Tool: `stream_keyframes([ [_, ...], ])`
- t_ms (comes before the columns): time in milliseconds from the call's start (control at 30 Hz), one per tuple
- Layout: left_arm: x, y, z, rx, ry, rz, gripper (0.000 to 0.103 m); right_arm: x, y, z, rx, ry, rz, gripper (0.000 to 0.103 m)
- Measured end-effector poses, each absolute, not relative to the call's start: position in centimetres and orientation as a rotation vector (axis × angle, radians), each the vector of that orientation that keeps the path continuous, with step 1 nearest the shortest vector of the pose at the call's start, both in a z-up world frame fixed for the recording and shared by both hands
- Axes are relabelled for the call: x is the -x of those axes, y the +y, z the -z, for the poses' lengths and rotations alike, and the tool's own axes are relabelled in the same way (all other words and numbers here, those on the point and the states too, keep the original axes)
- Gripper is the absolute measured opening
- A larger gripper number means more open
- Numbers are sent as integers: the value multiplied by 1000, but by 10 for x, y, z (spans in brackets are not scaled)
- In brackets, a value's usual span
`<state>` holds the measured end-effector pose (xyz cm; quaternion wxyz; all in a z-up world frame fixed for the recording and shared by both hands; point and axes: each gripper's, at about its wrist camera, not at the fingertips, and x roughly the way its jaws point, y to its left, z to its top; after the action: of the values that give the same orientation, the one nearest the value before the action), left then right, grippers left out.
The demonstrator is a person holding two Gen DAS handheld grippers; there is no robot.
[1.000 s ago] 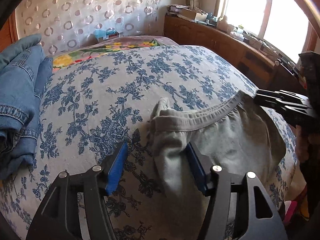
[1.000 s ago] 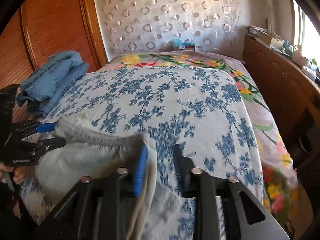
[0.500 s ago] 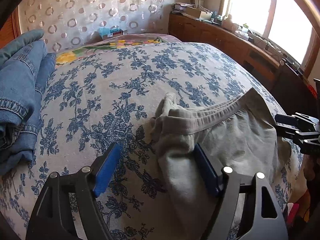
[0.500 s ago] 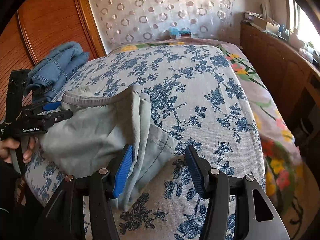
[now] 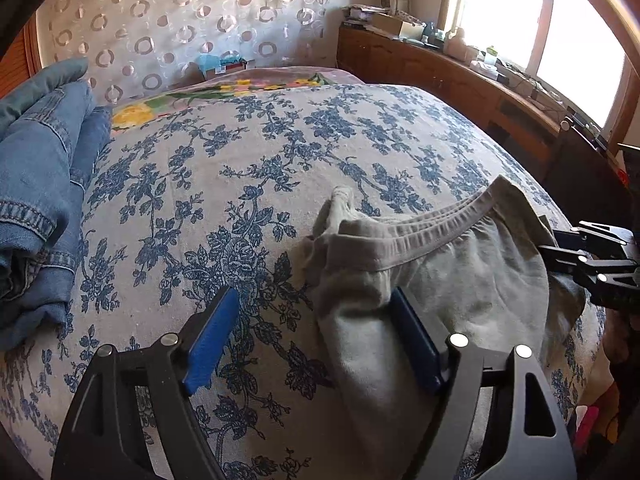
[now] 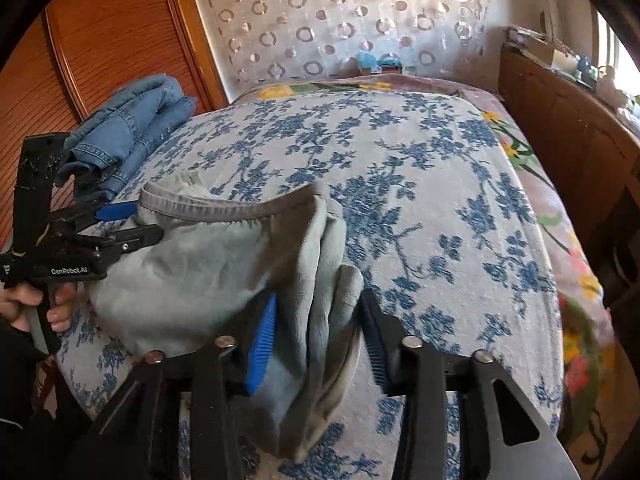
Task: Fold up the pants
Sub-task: 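Close both grippers on the folded grey shorts and lift them, then carry the shorts with both grippers toward the blue jeans stack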
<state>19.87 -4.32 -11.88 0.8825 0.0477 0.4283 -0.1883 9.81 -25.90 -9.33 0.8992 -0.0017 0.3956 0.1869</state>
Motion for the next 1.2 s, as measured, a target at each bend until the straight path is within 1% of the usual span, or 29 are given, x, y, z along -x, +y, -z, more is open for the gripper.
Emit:
stream_keyframes([
  [100, -203, -45, 118, -95, 899, 402, 79, -101, -255, 96, 9, 809, -394, 27],
  [267, -215, -47, 117, -78, 908, 459, 79, -98, -253, 99, 23, 786, -390, 27],
  [367, -222, -50, 116, -79, 906, 494, 72, -97, -250, 101, 39, 777, -384, 27],
  [467, -228, -53, 116, -73, 904, 528, 61, -97, -249, 101, 38, 774, -383, 27],
  [500, -229, -55, 115, -69, 906, 547, 54, -97, -249, 101, 35, 775, -385, 27],
  [533, -230, -56, 115, -66, 910, 562, 50, -97, -250, 101, 26, 776, -388, 27],
  [567, -230, -58, 115, -63, 918, 576, 42, -97, -251, 101, 17, 778, -392, 27],
  [633, -230, -61, 113, -59, 928, 593, 31, -98, -255, 101, 0, 783, -398, 27],
  [700, -228, -62, 111, -51, 927, 609, 25, -99, -256, 100, -7, 786, -400, 26],
  [733, -227, -61, 110, -46, 923, 610, 23, -99, -256, 100, -6, 789, -398, 22],
  [767, -226, -60, 107, -33, 917, 605, 22, -100, -256, 100, -6, 795, -409, 18],
  [867, -222, -53, 97, 23, 904, 584, 20, -102, -256, 95, -15, 800, -418, 15],
  [1200, -210, -37, 42, 60, 778, 552, 19, -119, -252, 42, 4, 703, -462, 15],
])
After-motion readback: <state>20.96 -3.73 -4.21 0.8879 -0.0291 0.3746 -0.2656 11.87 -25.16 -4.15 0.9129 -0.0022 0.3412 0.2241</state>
